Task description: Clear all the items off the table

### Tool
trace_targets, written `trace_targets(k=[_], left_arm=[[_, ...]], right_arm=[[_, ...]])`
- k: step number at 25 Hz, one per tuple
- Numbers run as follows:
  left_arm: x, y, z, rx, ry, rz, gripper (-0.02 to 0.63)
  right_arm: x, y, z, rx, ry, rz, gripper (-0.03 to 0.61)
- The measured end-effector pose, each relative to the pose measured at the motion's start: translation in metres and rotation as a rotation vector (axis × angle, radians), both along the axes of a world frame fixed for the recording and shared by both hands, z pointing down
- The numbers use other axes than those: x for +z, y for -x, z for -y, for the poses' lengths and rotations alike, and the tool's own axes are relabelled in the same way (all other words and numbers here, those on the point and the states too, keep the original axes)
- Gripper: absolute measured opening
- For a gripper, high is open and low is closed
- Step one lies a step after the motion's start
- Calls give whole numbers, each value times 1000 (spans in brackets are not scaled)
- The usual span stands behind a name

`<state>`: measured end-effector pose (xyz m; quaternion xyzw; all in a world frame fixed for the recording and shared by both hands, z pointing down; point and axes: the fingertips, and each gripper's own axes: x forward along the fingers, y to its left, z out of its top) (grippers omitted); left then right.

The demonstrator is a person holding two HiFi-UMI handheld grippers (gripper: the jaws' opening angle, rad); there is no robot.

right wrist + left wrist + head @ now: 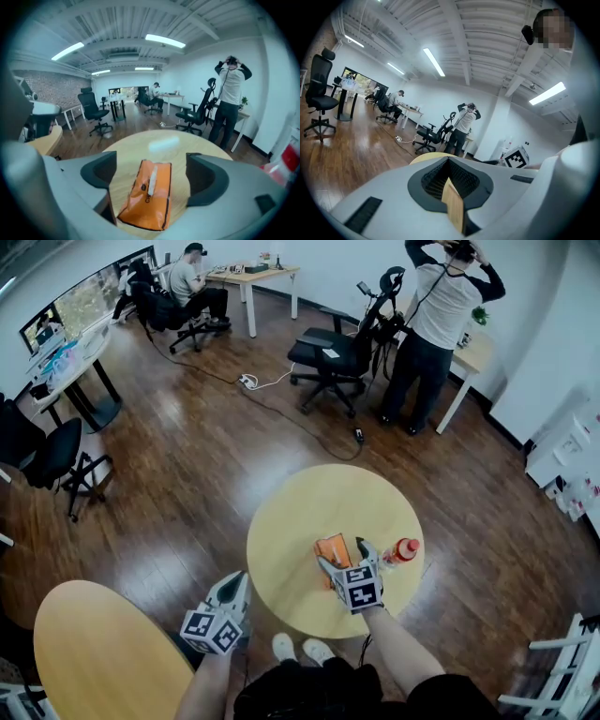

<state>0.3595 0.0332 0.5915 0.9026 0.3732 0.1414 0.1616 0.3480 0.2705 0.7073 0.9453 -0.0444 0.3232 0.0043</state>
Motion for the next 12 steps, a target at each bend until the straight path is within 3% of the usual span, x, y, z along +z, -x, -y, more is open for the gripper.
trace_targets(k=[2,4,8,10,12], left_arm=[[-14,-4,-7,20,19,-36,-9],[-31,-10,-12,37,45,-78,-9],[-63,-19,-20,56,103,-159,-9],[-75,-18,-20,68,122,-196,-9],[-84,-17,-23,76,139,-227,-9]], right_arm=[[-55,-1,0,30,-36,-160,344],[-113,-1,-1,53,-67,-317,248],[-216,12,-3,46,-135,-580,152],[-248,24,1,32,-139,-665,126],[-266,32,0,34,-98,-709,21]])
